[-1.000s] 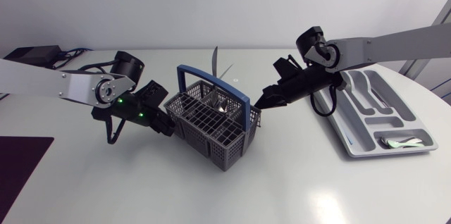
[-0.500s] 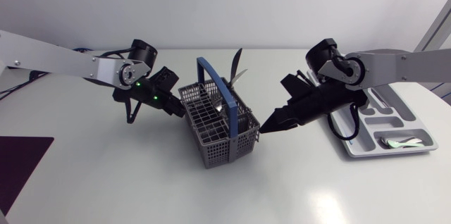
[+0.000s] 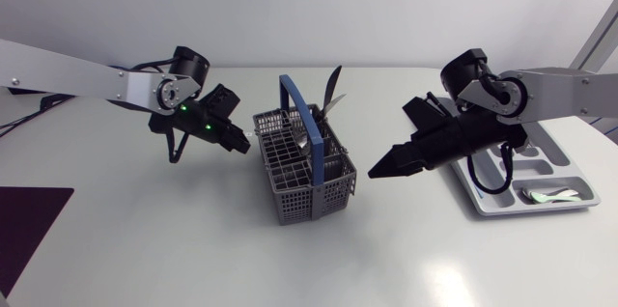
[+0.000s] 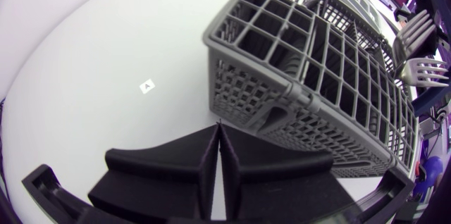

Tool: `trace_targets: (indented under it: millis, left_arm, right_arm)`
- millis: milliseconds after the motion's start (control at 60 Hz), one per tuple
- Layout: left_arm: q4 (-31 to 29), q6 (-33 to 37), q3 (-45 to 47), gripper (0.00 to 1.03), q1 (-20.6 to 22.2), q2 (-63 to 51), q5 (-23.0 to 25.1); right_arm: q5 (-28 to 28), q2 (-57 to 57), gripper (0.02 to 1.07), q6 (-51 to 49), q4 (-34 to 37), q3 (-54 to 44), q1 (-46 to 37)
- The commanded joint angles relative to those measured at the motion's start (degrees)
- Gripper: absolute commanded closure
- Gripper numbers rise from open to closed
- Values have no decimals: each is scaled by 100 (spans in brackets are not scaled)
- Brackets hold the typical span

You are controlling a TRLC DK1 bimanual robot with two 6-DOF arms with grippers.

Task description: Sort the cutlery from the basket into the organizer compartments.

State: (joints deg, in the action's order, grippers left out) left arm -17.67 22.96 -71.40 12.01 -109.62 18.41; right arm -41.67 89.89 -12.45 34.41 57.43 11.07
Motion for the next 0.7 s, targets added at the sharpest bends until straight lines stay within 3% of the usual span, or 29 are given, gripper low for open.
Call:
trace_targets:
  millis: [0,167,417,683]
  left_arm:
    - [27,24,82,97,-199,134,57]
    - [44,-187,-595,96,-507,-384,31]
    - [53,-468,-1377,96,-480,-1044,92]
    - [1,-828,-1667,96,-269,-1272,1235]
  right_arm:
    - [80,117,102,85,-172,137,18]
    - [273,372,102,454,-585,286,123]
    - [344,679,102,577,-743,489,176]
    - [335,767,101,709,-796,576,308]
